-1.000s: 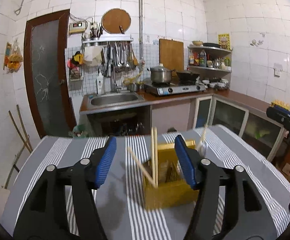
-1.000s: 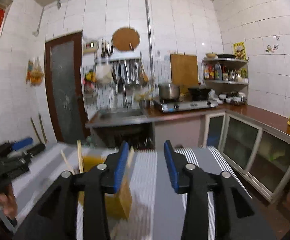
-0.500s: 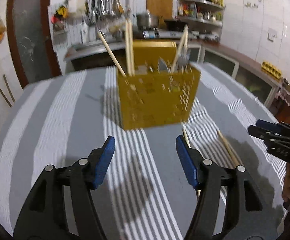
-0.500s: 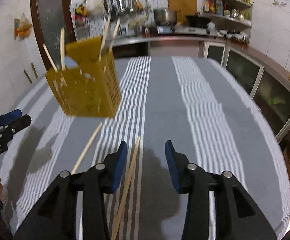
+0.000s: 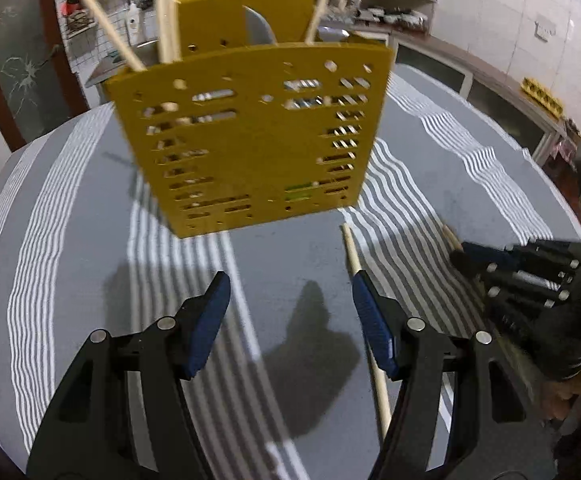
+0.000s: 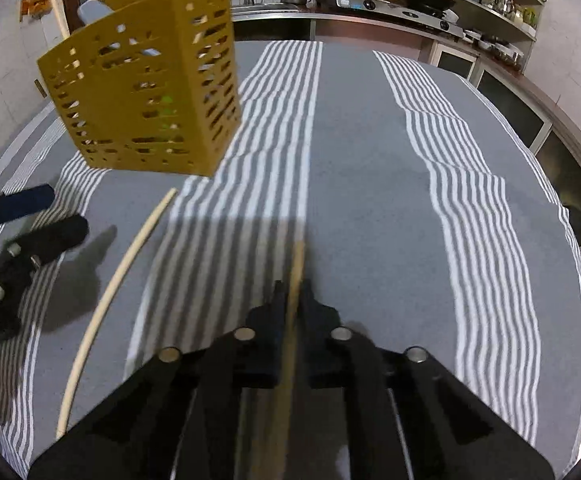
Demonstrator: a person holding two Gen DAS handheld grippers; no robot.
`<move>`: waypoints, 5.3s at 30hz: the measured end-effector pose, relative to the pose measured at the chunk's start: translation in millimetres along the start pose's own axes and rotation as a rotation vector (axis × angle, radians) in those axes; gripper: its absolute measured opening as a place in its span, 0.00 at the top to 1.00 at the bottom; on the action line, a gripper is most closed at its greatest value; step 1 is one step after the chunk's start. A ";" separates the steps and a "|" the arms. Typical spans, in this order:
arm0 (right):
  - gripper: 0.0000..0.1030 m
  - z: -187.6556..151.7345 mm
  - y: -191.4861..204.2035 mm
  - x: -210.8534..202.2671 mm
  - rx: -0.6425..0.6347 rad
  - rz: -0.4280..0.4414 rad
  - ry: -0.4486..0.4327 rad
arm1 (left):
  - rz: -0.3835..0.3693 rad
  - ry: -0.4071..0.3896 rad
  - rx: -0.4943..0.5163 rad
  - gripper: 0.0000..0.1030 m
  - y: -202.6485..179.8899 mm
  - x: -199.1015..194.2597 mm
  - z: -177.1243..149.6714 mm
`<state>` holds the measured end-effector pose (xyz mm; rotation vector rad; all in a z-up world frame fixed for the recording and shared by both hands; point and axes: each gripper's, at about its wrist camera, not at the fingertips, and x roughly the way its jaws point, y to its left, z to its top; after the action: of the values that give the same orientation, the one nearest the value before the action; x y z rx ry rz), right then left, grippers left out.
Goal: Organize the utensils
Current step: 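Move both tools back toward the last chopsticks on the cloth, then grasp a wooden chopstick with the right tool while the left tool grasps another, then lift the chopsticks toward the holder with both tools, then lower the upright chopstick into the yellow holder with the left tool while the right tool does likewise, then open both tools to release the chopsticks into the holder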
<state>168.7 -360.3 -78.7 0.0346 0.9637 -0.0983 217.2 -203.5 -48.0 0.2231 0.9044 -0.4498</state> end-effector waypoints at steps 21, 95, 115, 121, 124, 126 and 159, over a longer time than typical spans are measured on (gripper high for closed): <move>0.95 19.8 -39.8 11.1 0.060 -0.010 -0.007 | 0.006 0.152 0.069 0.96 -52.9 61.8 28.3; 0.95 95.8 53.2 -270.0 -0.090 0.117 -0.817 | 0.070 -0.593 -0.010 0.96 38.1 -254.8 98.0; 0.95 128.2 60.0 -240.3 -0.080 0.113 -0.784 | 0.047 -0.569 -0.010 0.96 50.1 -230.4 120.3; 0.95 142.6 62.5 -221.9 -0.078 0.121 -0.755 | 0.045 -0.550 -0.008 0.96 54.9 -214.9 128.0; 0.95 145.7 64.8 -213.8 -0.081 0.126 -0.741 | 0.038 -0.538 -0.011 0.96 58.4 -206.3 131.8; 0.95 149.4 62.7 -211.0 -0.085 0.132 -0.736 | 0.038 -0.527 -0.010 0.96 58.1 -202.0 132.2; 0.95 185.0 57.9 -113.9 -0.044 0.125 -0.597 | -0.010 -0.336 -0.068 0.95 81.4 -96.0 154.2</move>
<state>261.3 -308.4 119.5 0.0227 0.3651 0.0295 312.7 -161.8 121.6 0.0770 0.5903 -0.4490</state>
